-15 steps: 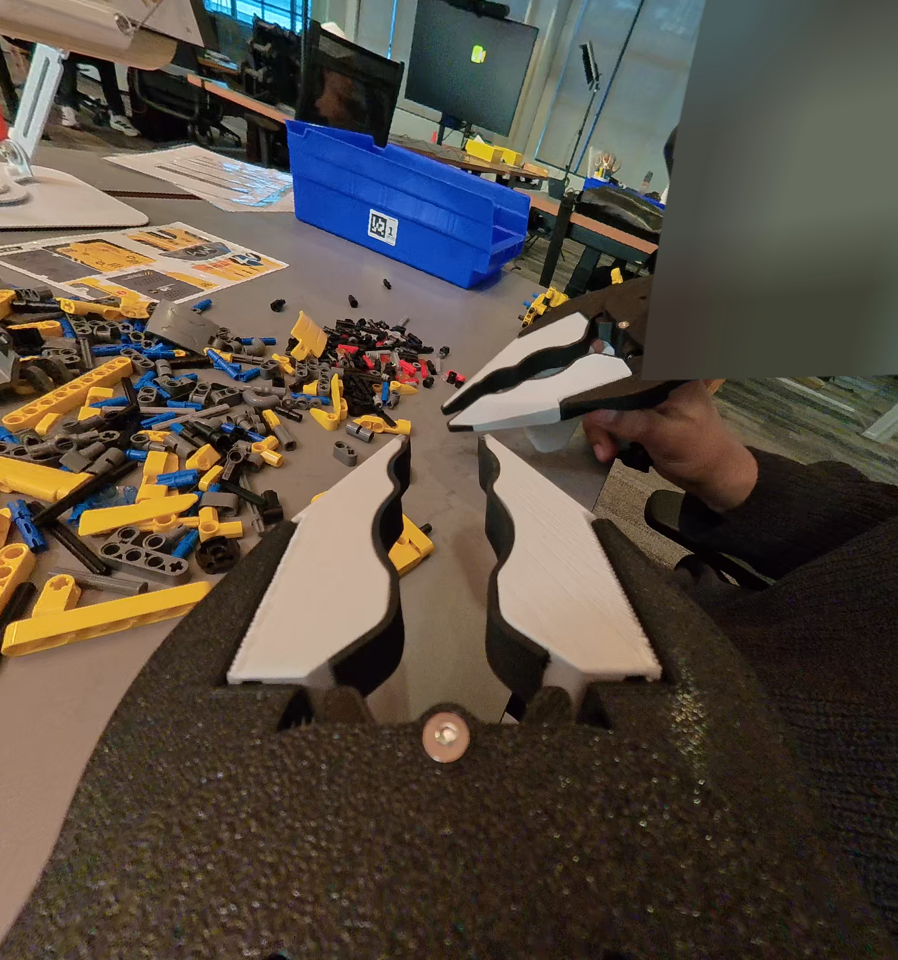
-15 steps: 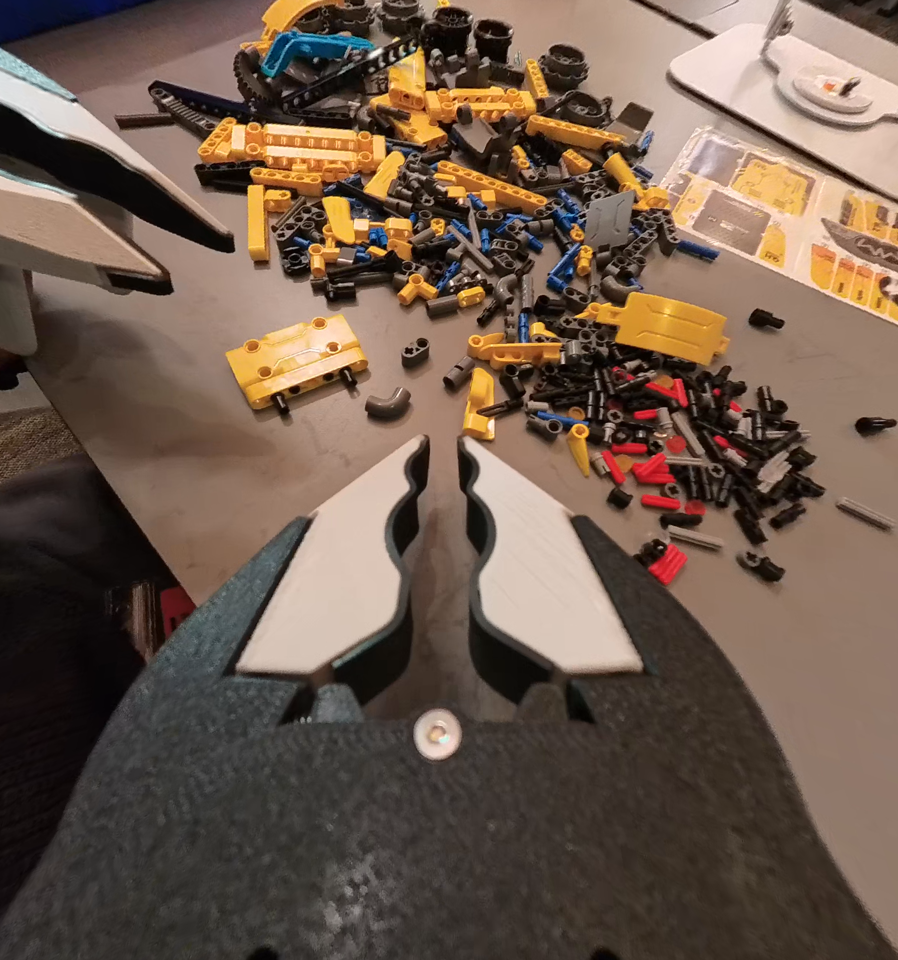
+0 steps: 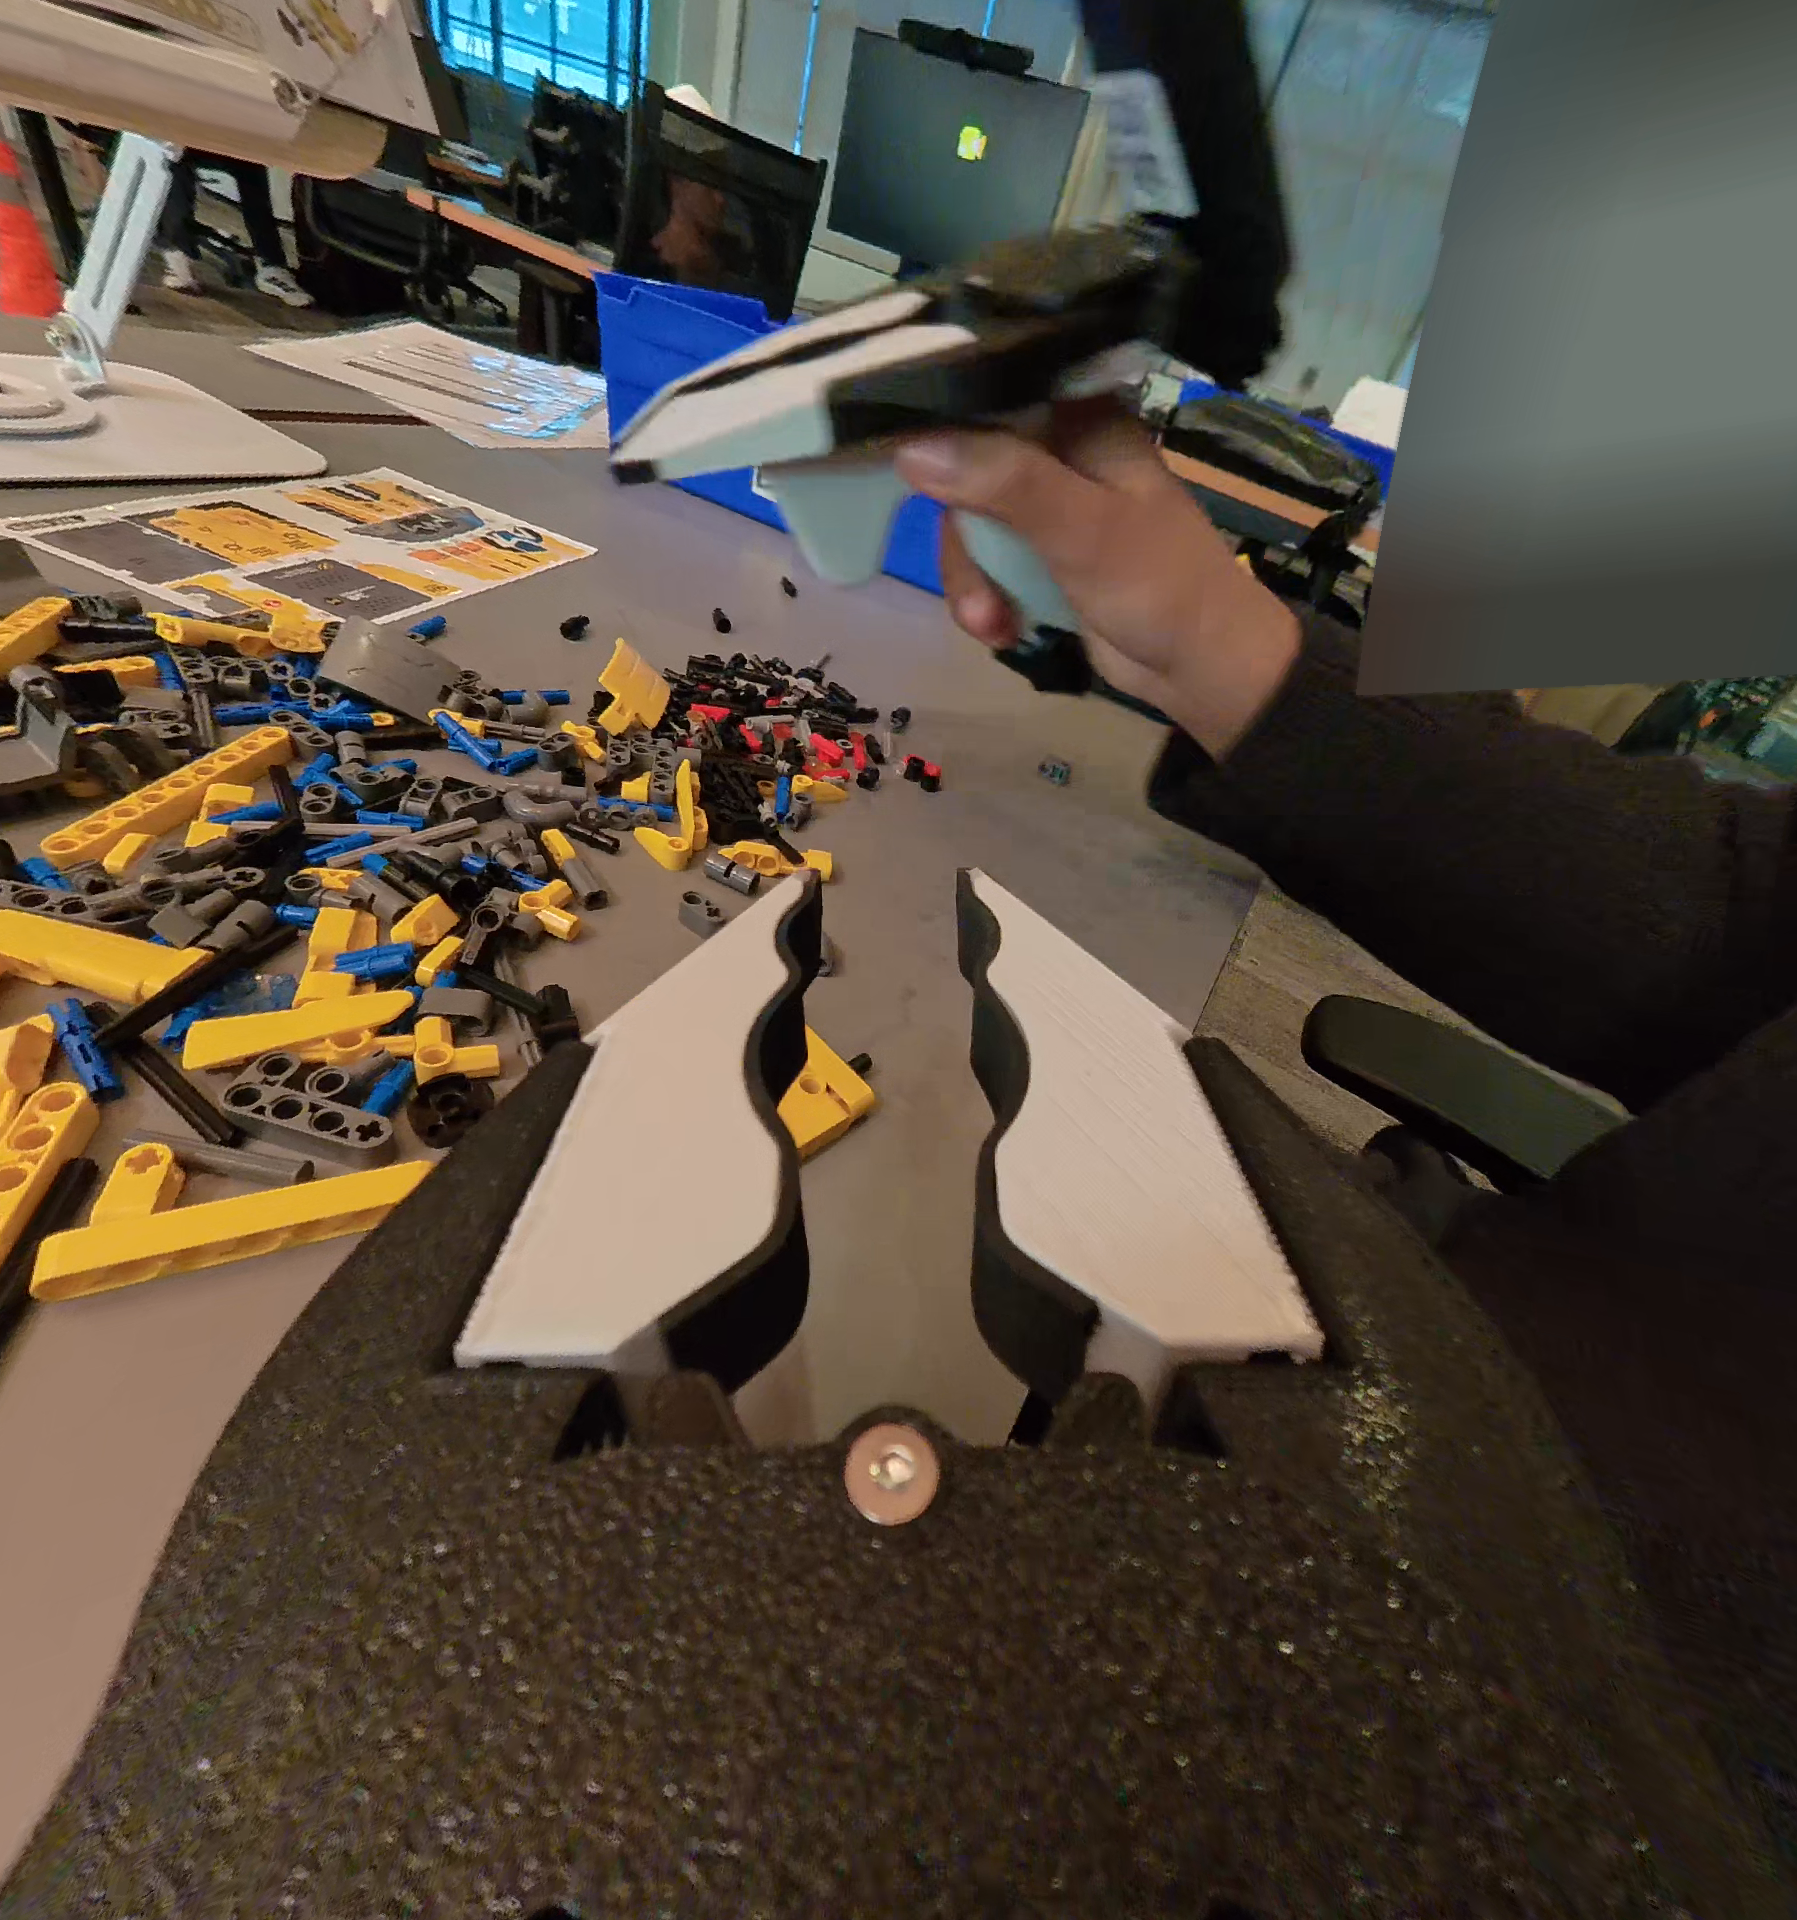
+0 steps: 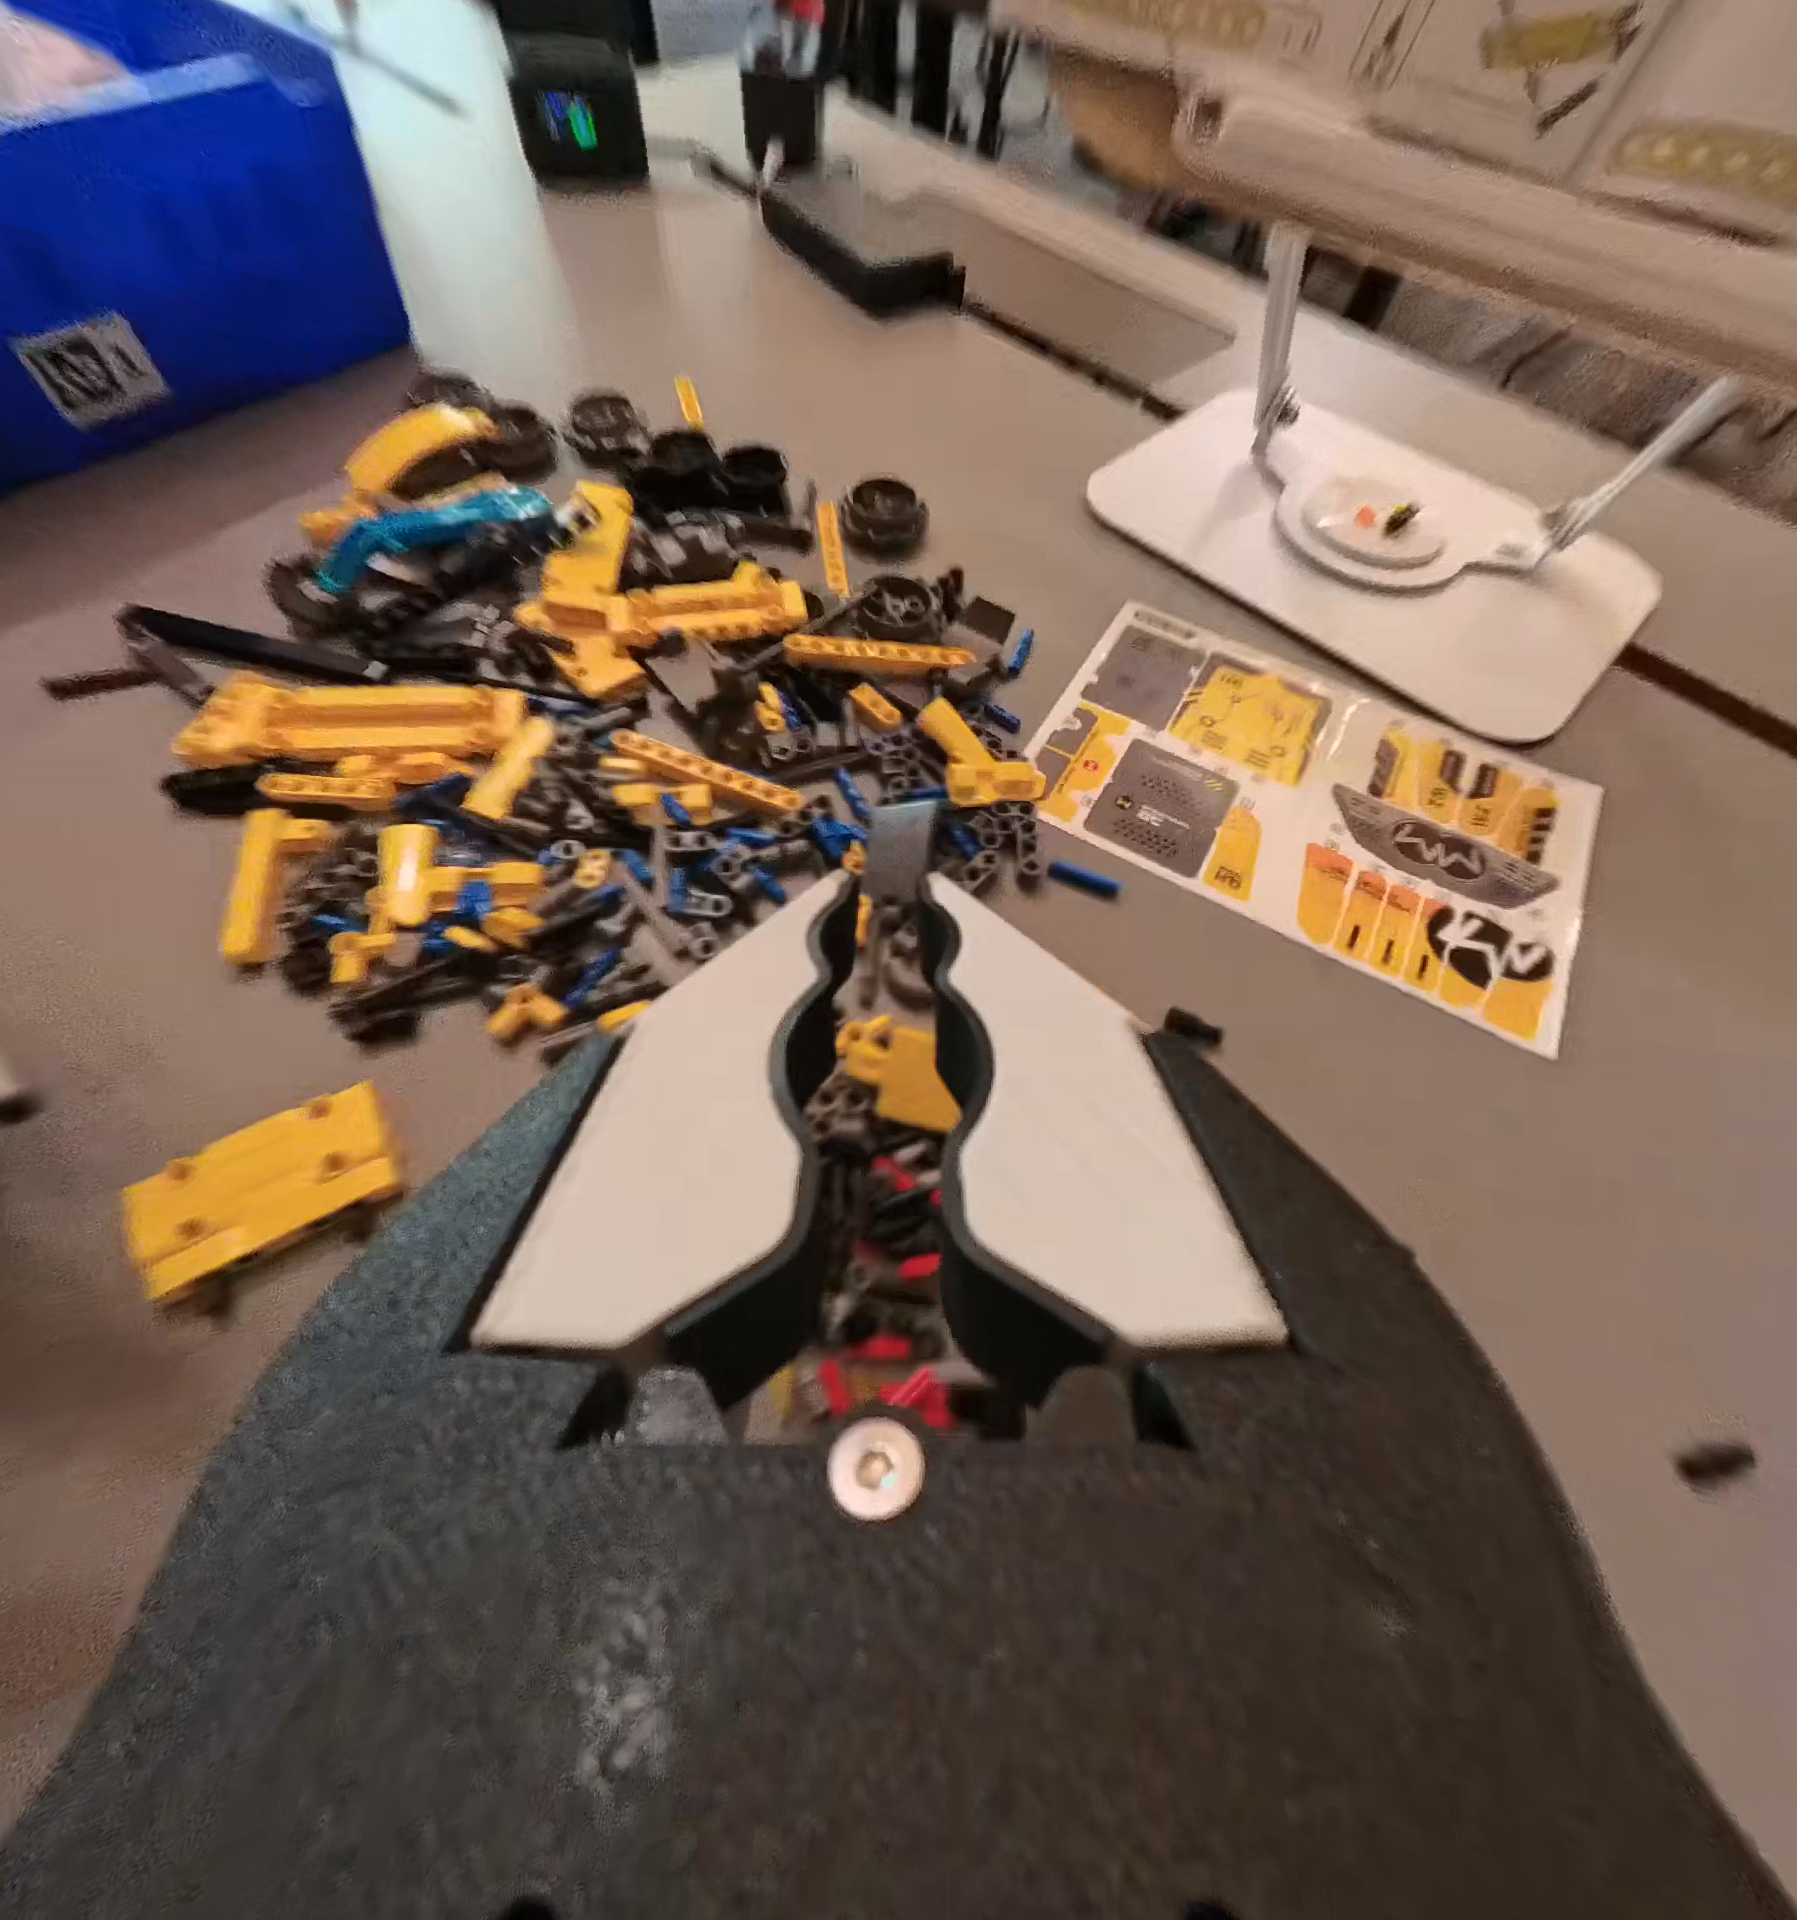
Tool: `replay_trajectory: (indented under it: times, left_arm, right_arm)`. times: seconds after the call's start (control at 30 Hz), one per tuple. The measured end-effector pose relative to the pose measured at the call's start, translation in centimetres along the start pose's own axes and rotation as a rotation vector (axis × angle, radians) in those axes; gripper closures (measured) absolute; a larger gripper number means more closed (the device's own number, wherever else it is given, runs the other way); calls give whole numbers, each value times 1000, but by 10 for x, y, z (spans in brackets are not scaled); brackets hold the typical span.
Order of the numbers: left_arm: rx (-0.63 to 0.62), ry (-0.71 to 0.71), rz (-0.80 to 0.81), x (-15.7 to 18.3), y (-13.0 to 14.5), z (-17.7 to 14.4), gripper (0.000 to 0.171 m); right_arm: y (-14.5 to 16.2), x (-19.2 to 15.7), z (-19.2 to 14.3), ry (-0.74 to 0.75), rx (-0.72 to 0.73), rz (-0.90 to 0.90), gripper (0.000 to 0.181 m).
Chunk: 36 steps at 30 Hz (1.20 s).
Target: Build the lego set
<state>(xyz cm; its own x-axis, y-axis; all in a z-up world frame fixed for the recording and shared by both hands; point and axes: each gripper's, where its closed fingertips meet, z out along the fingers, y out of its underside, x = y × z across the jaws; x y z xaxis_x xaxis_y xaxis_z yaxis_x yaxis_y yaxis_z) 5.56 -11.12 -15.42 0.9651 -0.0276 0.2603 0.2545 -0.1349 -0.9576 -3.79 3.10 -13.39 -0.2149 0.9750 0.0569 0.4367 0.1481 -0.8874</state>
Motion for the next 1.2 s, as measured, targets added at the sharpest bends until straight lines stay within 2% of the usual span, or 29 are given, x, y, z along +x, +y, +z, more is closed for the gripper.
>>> replay_trajectory:
  times: [0.07,0.1,0.17,0.3,0.37,0.43,0.5,0.53,0.73,0.97,1.07,1.2]
  left_arm:
    - [7,2,0,0,-1,-1,147]
    - [8,3,0,0,-1,-1,147]
    - [7,1,-3,0,-1,-1,147]
    - [12,4,-5,0,-1,-1,147]
    - [9,7,-3,1,-1,-1,146]
    - [10,10,-2,1,-1,-1,147]
    - [12,12,-3,1,-1,-2,147]
    - [12,13,-3,2,-1,-2,147]
    - [11,10,-2,1,-1,-2,146]
    - [9,8,-3,1,-1,-1,146]
    - [9,9,0,1,-1,-1,146]
    - [8,9,0,1,-1,-1,146]
  right_arm:
    - [12,9,31,-86,-158,36,167]
    - [21,9,43,-138,-243,63,157]
    - [40,6,61,-197,-380,75,153]
    - [61,15,77,-126,-486,-38,153]
    - [62,14,77,-116,-491,-63,163]
    - [63,15,75,-111,-501,-59,164]
    - [59,15,72,-114,-468,-44,165]
    - [56,15,69,-118,-446,-28,175]
    - [28,15,51,-226,-266,188,176]
    - [-11,-7,19,-606,-20,588,176]
    - [-31,-19,-6,-815,103,680,176]
    - [-49,-24,-33,-991,218,766,176]
